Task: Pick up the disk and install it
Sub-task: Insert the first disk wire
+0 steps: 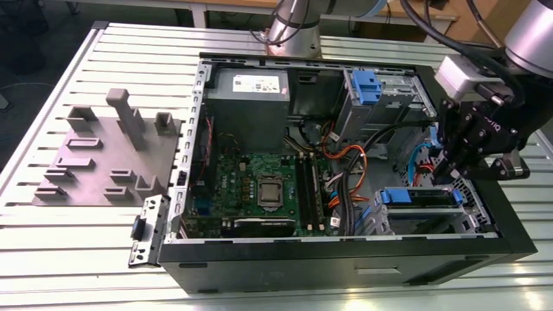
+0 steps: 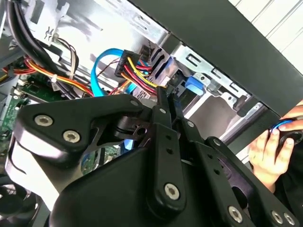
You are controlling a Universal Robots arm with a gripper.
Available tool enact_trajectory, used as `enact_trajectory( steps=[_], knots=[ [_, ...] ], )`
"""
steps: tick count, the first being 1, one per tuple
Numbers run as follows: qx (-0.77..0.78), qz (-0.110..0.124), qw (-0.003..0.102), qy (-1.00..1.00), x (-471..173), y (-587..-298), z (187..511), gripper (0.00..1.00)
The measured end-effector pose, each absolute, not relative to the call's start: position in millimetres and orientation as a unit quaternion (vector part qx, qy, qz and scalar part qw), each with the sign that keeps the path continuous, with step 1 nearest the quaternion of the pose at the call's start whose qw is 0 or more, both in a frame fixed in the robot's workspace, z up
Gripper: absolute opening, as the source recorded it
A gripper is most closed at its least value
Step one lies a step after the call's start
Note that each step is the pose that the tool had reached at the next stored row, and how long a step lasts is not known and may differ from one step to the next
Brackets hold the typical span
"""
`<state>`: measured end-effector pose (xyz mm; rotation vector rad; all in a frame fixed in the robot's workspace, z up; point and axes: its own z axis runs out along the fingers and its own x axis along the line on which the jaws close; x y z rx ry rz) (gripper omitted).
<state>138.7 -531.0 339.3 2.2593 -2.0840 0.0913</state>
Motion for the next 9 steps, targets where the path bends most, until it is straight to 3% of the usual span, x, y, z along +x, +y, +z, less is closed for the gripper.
enact_trajectory(
  steps=[9],
  knots=[
    [0.733, 0.050, 0.012, -0.678, 124.9, -535.6, 336.1, 0.16]
  ],
)
